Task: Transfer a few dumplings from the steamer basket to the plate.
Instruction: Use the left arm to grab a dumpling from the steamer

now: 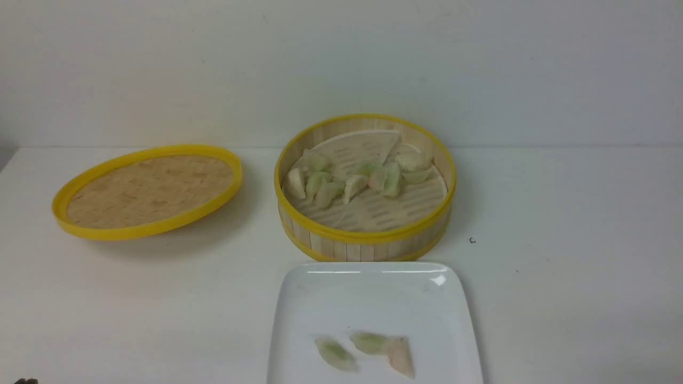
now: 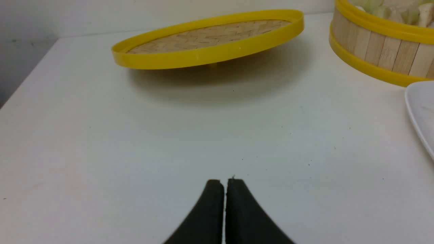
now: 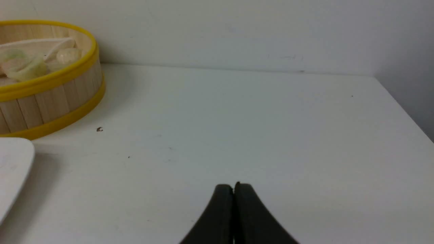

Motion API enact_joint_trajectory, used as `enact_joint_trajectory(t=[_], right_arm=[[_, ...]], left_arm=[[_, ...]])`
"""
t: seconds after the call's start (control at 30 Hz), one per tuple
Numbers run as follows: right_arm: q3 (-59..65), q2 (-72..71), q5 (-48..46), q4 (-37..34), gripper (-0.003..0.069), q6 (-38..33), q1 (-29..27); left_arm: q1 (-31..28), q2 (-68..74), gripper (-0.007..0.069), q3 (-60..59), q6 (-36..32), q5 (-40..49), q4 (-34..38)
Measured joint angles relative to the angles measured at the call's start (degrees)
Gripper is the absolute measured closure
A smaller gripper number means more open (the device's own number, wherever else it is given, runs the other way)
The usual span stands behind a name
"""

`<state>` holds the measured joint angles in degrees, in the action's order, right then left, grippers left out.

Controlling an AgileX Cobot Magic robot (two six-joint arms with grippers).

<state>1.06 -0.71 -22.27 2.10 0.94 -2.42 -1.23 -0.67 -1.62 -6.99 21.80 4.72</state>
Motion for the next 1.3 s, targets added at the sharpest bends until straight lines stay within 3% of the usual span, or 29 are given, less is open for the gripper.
enact_joint_trajectory(t=[1.17,1.3], right_arm=[[0.0,0.0,0.0,0.1,0.0673,0.0,0.0],[0.4,0.0,2.6,-2.6,0.0673,0.8,0.0]], left_arm=[[0.0,0.0,0.0631,0.0,0.0,0.0,0.0],[0.0,0.0,0.0631,0.0,0.0,0.0,0.0]])
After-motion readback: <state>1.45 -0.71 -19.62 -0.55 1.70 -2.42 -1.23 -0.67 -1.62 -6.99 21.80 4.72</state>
